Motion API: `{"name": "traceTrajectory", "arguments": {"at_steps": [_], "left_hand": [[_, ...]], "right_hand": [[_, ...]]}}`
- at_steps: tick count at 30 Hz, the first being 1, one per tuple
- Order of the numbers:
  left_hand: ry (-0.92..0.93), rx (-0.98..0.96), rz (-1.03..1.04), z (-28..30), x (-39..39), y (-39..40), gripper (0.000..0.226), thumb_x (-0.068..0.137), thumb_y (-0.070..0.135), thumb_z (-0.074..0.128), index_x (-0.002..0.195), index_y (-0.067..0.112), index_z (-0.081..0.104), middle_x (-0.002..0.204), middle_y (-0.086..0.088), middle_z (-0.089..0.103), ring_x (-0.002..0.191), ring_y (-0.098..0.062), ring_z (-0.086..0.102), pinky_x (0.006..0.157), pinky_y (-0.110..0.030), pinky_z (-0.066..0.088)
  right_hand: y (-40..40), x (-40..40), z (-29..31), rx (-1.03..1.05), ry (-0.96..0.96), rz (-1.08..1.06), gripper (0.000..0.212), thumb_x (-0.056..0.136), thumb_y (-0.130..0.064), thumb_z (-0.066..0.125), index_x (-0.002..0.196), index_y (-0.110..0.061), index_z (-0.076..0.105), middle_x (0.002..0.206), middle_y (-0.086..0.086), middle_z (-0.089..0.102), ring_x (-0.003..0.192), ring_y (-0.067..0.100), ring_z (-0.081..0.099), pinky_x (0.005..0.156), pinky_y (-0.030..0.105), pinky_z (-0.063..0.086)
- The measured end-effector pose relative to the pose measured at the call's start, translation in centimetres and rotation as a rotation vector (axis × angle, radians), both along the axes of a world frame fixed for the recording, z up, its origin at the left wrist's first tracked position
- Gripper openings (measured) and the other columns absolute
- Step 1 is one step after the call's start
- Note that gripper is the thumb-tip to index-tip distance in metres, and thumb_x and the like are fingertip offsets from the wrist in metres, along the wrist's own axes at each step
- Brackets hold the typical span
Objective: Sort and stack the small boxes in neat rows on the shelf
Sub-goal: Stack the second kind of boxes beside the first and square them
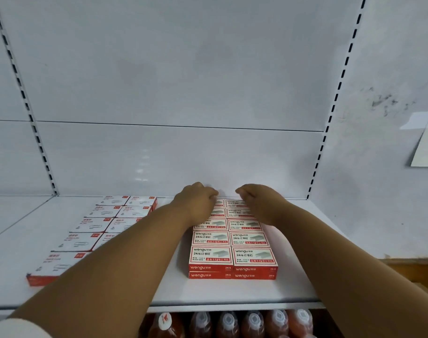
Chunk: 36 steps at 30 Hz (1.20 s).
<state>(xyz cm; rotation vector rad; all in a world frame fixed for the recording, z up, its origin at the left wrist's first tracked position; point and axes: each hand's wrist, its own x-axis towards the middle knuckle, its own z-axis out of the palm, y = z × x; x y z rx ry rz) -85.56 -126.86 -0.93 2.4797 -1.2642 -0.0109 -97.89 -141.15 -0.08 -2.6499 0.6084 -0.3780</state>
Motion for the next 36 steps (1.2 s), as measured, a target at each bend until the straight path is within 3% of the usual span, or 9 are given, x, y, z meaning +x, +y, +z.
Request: {"name": "traceTrajectory", "arguments": {"at_steps": [3, 5, 9, 13, 17, 20, 25, 33, 36], "left_hand": [[0.098, -0.151, 0.079, 0.9, 0.0, 0.6, 0.04, 0.103, 0.025, 0.035, 0.139, 0.022, 0.052, 0.142, -0.01, 0.048, 0.127, -0.029, 0.049, 0.106, -0.038, 0.041], [0.051, -0.158, 0.163, 1.3, -0.2, 1.1, 0.034, 0.1, 0.023, 0.038, 0.129, 0.018, 0.056, 0.131, -0.009, 0.057, 0.116, -0.028, 0.056, 0.097, -0.038, 0.046], [-0.052, 0.084, 0.29, 1.5, -1.0, 2.3, 0.034, 0.102, 0.034, 0.036, 0.106, 0.012, 0.061, 0.104, -0.006, 0.066, 0.093, -0.024, 0.061, 0.077, -0.031, 0.046], [-0.03, 0.171, 0.293, 0.7, -2.0, 2.5, 0.05, 0.104, 0.042, 0.024, 0.118, 0.012, 0.061, 0.12, -0.008, 0.064, 0.108, -0.025, 0.058, 0.087, -0.033, 0.042], [0.052, 0.203, 0.323, 0.9, -2.0, 2.1, 0.05, 0.106, 0.036, 0.021, 0.129, 0.012, 0.057, 0.133, -0.01, 0.058, 0.12, -0.025, 0.054, 0.096, -0.032, 0.039], [0.094, 0.211, 0.316, 0.9, -1.6, 1.7, 0.049, 0.105, 0.036, 0.023, 0.126, 0.012, 0.06, 0.13, -0.009, 0.06, 0.117, -0.024, 0.056, 0.094, -0.032, 0.041], [0.097, 0.233, 0.278, 0.3, -0.2, 1.4, 0.035, 0.102, 0.029, 0.03, 0.105, 0.016, 0.062, 0.121, -0.007, 0.063, 0.101, -0.022, 0.057, 0.082, -0.03, 0.041], [0.099, 0.213, 0.24, 0.2, -0.4, 1.7, 0.037, 0.102, 0.028, 0.029, 0.11, 0.014, 0.063, 0.122, -0.009, 0.063, 0.106, -0.023, 0.058, 0.086, -0.032, 0.043], [0.141, 0.176, 0.257, 1.2, -1.2, 2.2, 0.052, 0.106, 0.036, 0.02, 0.126, 0.009, 0.059, 0.135, -0.014, 0.057, 0.121, -0.026, 0.053, 0.1, -0.035, 0.039]], "right_hand": [[-0.3, -1.0, 0.5, -0.021, -0.082, -0.086, 0.034, 0.102, -0.026, 0.035, 0.108, -0.005, 0.06, 0.11, 0.01, 0.066, 0.1, 0.028, 0.058, 0.082, 0.035, 0.046], [-0.2, -1.9, 0.3, -0.075, -0.05, -0.142, 0.032, 0.102, -0.034, 0.035, 0.102, -0.01, 0.057, 0.099, 0.006, 0.064, 0.088, 0.023, 0.057, 0.073, 0.032, 0.042], [0.1, -2.9, -0.7, -0.065, 0.115, -0.182, 0.044, 0.101, -0.05, 0.031, 0.109, -0.015, 0.056, 0.101, 0.002, 0.064, 0.091, 0.02, 0.058, 0.078, 0.033, 0.047], [0.2, -2.7, -0.8, -0.056, 0.202, -0.156, 0.051, 0.102, -0.048, 0.028, 0.12, -0.012, 0.058, 0.12, 0.007, 0.064, 0.107, 0.024, 0.058, 0.09, 0.034, 0.044], [-0.2, -1.9, -0.6, -0.004, 0.215, -0.154, 0.051, 0.102, -0.045, 0.027, 0.111, -0.009, 0.063, 0.113, 0.01, 0.066, 0.099, 0.024, 0.059, 0.086, 0.033, 0.045], [-0.4, -1.6, -0.3, 0.015, 0.221, -0.169, 0.05, 0.103, -0.041, 0.028, 0.109, -0.006, 0.064, 0.111, 0.012, 0.066, 0.097, 0.026, 0.059, 0.086, 0.034, 0.046], [0.5, -1.2, -0.1, -0.01, 0.275, -0.18, 0.04, 0.105, -0.025, 0.029, 0.127, -0.005, 0.055, 0.123, 0.013, 0.059, 0.114, 0.029, 0.058, 0.097, 0.04, 0.049], [1.4, -1.3, 0.4, -0.073, 0.348, -0.178, 0.042, 0.106, -0.028, 0.027, 0.124, -0.004, 0.057, 0.123, 0.016, 0.06, 0.113, 0.029, 0.057, 0.095, 0.035, 0.047], [1.6, -2.0, 1.0, 0.016, 0.317, -0.232, 0.05, 0.106, -0.037, 0.023, 0.131, -0.006, 0.053, 0.126, 0.017, 0.06, 0.115, 0.03, 0.056, 0.096, 0.036, 0.043]]}}
